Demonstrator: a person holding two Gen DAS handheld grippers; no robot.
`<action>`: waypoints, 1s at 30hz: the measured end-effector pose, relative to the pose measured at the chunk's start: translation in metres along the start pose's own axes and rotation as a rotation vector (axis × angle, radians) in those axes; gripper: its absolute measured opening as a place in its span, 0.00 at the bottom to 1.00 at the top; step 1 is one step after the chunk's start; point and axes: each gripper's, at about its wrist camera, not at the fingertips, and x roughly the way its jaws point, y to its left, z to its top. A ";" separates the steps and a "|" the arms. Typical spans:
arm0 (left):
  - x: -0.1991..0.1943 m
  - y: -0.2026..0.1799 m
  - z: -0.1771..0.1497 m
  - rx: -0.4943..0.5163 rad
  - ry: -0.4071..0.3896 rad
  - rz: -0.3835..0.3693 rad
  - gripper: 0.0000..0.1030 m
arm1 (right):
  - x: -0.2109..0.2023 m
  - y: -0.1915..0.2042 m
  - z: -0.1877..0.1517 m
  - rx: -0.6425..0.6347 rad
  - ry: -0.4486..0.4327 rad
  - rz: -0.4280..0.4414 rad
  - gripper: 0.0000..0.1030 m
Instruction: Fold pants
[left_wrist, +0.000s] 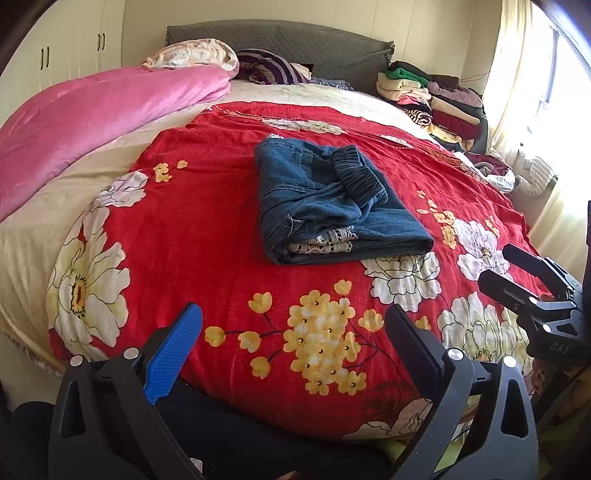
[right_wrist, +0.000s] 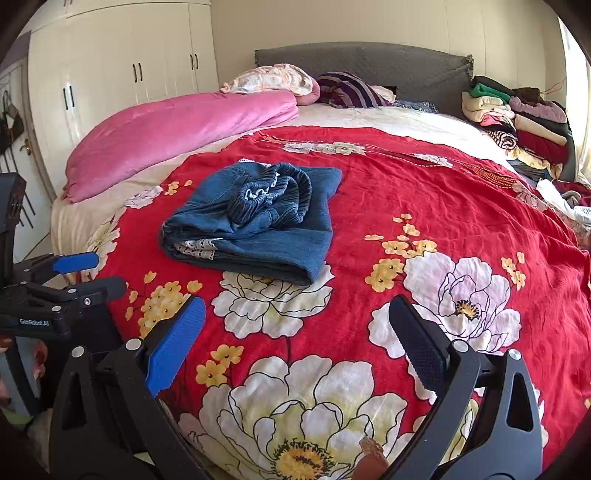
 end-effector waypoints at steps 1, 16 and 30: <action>0.000 0.000 0.000 -0.001 -0.001 0.002 0.96 | 0.000 0.000 0.000 0.000 -0.001 0.002 0.91; -0.003 0.002 0.001 -0.006 0.004 0.012 0.96 | -0.001 -0.002 0.000 0.001 0.000 -0.001 0.91; -0.003 0.002 0.001 -0.005 0.005 0.013 0.96 | -0.002 -0.002 0.001 0.001 -0.003 -0.007 0.91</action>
